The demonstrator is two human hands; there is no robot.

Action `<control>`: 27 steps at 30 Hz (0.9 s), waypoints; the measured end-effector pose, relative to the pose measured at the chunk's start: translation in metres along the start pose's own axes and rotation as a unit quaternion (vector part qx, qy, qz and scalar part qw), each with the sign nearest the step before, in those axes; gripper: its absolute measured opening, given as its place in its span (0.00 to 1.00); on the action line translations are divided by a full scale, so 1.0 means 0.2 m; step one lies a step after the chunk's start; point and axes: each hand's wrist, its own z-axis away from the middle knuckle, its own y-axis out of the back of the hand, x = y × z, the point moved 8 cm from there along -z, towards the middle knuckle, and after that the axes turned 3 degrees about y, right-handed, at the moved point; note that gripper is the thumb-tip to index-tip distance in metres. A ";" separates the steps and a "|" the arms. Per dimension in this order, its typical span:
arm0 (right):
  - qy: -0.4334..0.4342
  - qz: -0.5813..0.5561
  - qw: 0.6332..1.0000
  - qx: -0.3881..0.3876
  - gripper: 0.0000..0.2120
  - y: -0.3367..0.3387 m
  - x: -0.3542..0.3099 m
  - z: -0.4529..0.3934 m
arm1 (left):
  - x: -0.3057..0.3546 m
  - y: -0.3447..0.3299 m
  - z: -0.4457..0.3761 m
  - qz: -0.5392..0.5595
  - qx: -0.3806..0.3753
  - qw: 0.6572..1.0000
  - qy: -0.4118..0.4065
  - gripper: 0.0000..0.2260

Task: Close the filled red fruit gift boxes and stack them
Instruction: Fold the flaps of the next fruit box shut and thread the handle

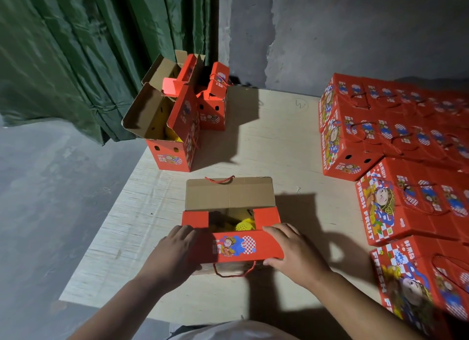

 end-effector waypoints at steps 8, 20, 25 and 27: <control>0.001 0.004 1.000 0.002 0.38 0.00 0.01 0.00 | 0.03 0.03 0.06 -0.009 0.022 1.000 0.009 0.36; -0.015 0.014 0.999 -0.035 0.40 -0.07 0.03 0.05 | 0.05 -0.01 0.12 0.000 0.034 0.999 0.028 0.36; -0.021 0.041 0.998 -0.050 0.40 -0.08 0.03 0.04 | 0.05 -0.01 0.10 -0.017 0.022 0.999 0.031 0.34; -0.022 0.056 0.997 -0.057 0.40 -0.09 0.03 0.04 | 0.06 0.00 0.10 -0.030 0.028 0.999 0.027 0.32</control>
